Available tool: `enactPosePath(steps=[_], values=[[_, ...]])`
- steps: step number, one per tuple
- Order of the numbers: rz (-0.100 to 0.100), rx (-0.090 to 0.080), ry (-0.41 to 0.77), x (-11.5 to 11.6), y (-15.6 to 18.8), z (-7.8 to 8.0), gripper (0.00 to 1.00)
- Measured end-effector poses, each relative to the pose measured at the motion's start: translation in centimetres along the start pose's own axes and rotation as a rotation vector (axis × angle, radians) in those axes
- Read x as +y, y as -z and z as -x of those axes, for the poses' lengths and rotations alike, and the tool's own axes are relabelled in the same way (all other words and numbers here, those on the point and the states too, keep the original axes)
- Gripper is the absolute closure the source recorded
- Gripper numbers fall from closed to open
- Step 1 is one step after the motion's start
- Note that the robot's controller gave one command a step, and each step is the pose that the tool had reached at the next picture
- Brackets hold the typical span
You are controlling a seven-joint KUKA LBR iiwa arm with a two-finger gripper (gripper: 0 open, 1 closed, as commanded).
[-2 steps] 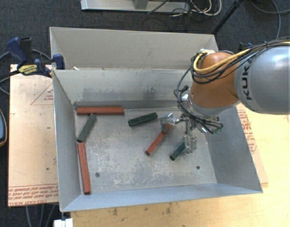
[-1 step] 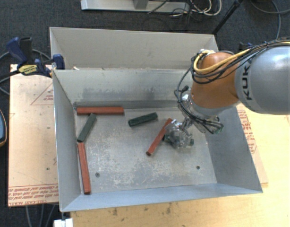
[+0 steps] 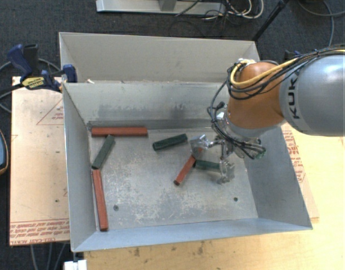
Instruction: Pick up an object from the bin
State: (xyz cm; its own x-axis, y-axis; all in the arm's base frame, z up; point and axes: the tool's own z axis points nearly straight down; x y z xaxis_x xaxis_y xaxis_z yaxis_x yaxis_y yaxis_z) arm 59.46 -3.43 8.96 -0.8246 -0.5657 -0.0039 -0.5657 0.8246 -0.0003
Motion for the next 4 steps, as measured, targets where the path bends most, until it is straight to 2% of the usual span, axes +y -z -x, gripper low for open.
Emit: enactPosePath(steps=[1, 2, 4], values=[[-0.003, -0.004, 0.172, 1.83, -1.75, -0.27, 0.00], [-0.003, -0.004, 0.172, 1.80, -1.70, -0.26, 1.00], [-0.003, -0.003, 0.173, 1.81, -1.72, -0.28, 1.00]])
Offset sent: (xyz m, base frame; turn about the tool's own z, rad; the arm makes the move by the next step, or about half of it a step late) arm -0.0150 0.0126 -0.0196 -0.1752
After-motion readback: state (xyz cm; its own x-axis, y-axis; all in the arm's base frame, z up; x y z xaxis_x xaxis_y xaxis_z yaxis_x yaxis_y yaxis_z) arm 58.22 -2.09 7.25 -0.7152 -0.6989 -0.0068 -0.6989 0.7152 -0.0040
